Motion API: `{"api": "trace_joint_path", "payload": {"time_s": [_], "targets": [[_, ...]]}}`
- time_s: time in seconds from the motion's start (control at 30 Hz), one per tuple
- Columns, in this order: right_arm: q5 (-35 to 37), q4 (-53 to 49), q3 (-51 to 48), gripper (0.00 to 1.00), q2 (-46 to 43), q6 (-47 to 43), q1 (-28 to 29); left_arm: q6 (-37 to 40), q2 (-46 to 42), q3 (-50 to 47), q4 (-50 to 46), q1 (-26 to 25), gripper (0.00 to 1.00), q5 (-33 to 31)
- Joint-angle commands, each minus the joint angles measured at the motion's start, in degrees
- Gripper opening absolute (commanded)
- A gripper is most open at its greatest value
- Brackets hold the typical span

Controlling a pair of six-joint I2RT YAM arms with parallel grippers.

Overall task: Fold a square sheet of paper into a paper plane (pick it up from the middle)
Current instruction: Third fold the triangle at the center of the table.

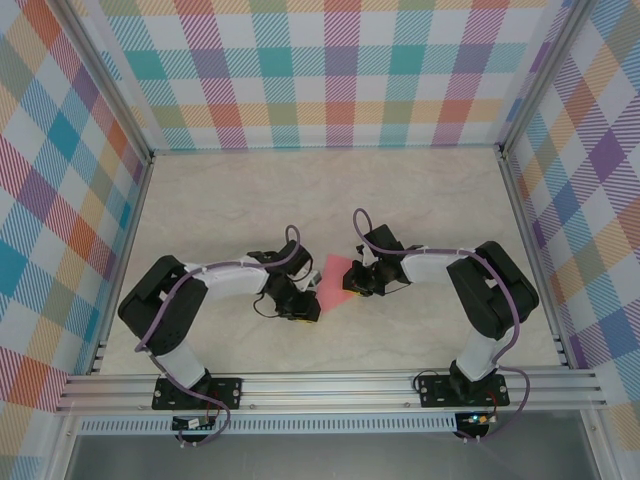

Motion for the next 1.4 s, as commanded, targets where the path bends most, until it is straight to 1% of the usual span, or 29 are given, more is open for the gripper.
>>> {"api": "trace_joint_path", "payload": {"time_s": [0.0, 0.13, 0.3, 0.43, 0.53, 0.6, 0.77, 0.83, 1.0, 1.1, 1.2, 1.37], "targets": [[5.0, -5.7, -1.6, 0.16, 3.5, -2.2, 0.8, 0.1, -6.2, -0.8, -2.1, 0.3, 0.19, -1.4], [4.3, -7.2, 0.5, 0.18, 1.3, -3.5, 0.7, -0.6, -11.5, 0.5, -1.6, 0.8, 0.18, -4.3], [3.9, -10.0, 3.5, 0.21, -1.8, -4.8, 0.7, -2.2, -11.8, 2.6, -0.6, 1.3, 0.18, -10.5], [4.3, -12.0, 4.5, 0.25, -5.8, -5.0, 0.7, -3.9, -10.3, 3.1, 2.5, 1.3, 0.17, -11.1], [7.0, -14.6, 4.3, 0.29, -10.0, -5.0, 0.7, -4.7, -10.0, 2.9, 4.6, 1.3, 0.17, -10.4], [9.3, -15.5, 3.0, 0.31, -12.8, -4.3, 0.8, -4.7, -9.6, 2.7, 5.1, 1.3, 0.17, -11.0], [12.1, -16.5, 0.4, 0.38, -18.0, -2.5, 0.8, -3.2, -7.2, 4.6, 4.2, 1.3, 0.17, -12.1], [13.3, -16.5, -0.9, 0.38, -19.5, -1.3, 0.7, -3.3, -6.5, 4.9, 4.5, 1.3, 0.17, -12.4], [14.2, -15.3, -4.9, 0.44, -23.5, 2.1, 0.8, -4.9, -5.2, 4.7, 6.1, 1.3, 0.18, -13.1], [13.6, -13.8, -7.1, 0.47, -24.0, 3.2, 0.7, -5.6, -4.0, 4.5, 7.8, 1.3, 0.18, -11.4], [10.6, -10.7, -7.9, 0.47, -22.5, 4.1, 0.7, -5.1, -2.6, 5.6, 7.5, 1.3, 0.17, -10.2], [6.3, -6.3, -6.9, 0.48, -19.0, 5.0, 0.7, -4.7, -0.6, 7.1, 7.1, 1.3, 0.16, -9.9]]}}
